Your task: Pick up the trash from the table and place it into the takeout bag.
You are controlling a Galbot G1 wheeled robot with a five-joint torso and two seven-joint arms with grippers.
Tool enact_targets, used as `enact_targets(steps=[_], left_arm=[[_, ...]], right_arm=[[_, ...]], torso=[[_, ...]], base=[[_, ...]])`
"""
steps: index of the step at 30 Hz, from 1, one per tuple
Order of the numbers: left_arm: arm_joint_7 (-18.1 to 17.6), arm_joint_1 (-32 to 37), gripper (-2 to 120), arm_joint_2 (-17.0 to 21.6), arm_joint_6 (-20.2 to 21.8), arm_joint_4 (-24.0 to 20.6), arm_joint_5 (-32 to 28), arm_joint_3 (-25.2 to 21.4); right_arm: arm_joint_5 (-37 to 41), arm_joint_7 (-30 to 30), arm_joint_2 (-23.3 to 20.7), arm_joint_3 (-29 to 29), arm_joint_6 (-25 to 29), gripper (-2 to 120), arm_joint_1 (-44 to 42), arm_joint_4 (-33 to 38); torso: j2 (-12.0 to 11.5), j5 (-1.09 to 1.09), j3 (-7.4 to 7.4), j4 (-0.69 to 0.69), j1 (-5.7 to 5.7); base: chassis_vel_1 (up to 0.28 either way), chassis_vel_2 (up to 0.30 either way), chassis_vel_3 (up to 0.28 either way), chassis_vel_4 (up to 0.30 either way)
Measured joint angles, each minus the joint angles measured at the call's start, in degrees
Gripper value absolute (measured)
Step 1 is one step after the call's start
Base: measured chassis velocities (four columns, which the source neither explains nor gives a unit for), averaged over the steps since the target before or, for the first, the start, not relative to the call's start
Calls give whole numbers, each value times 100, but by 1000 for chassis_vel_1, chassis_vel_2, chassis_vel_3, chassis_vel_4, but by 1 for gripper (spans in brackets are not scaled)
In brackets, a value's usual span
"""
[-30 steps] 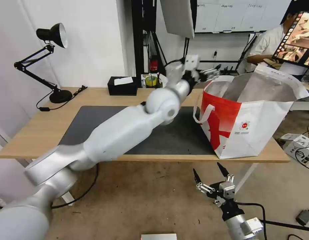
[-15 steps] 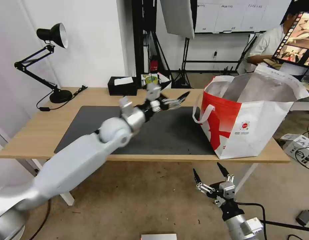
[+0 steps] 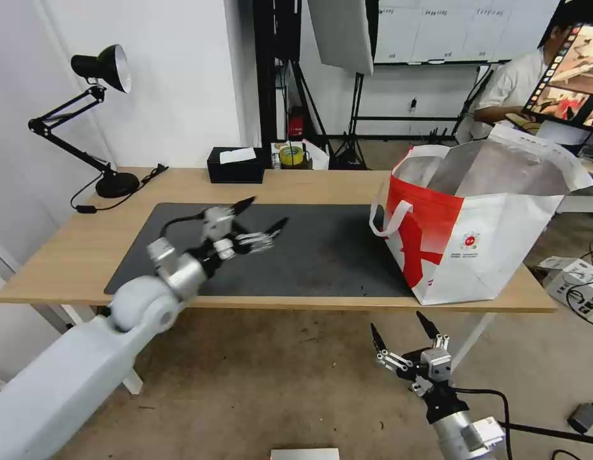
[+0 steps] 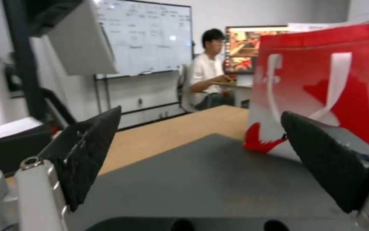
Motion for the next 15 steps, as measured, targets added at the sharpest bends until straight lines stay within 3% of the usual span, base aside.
enact_targets(steps=[3, 5, 7, 8, 10, 15], left_arm=[[24, 804, 100, -46, -208, -8, 171, -764], [29, 1016, 100, -86, -245, -17, 201, -983], [19, 1674, 100, -266, -369, -35, 298, -1639], [19, 1674, 100, -266, -369, -35, 298, -1639], [-69, 2358, 100, -510, -452, -57, 394, -2216], [-346, 3172, 100, -904, -482, -170, 468, -2812]], right_arm=[[1, 1, 0, 0, 0, 100, 0, 0], [0, 0, 0, 0, 0, 100, 0, 0], [0, 0, 0, 0, 0, 100, 0, 0], [0, 0, 0, 0, 0, 100, 0, 0], [0, 0, 0, 0, 0, 100, 0, 0], [0, 0, 0, 0, 0, 100, 0, 0]], torso=[[0, 0, 1, -2, 0], [0, 0, 0, -1, 0], [0, 0, 0, -1, 0], [0, 0, 0, -1, 0], [0, -2, 0, 0, 0], [0, -1, 0, -2, 0]], base=[[0, 0, 0, 0], [0, 0, 0, 0], [0, 0, 0, 0], [0, 0, 0, 0], [0, 0, 0, 0], [0, 0, 0, 0]])
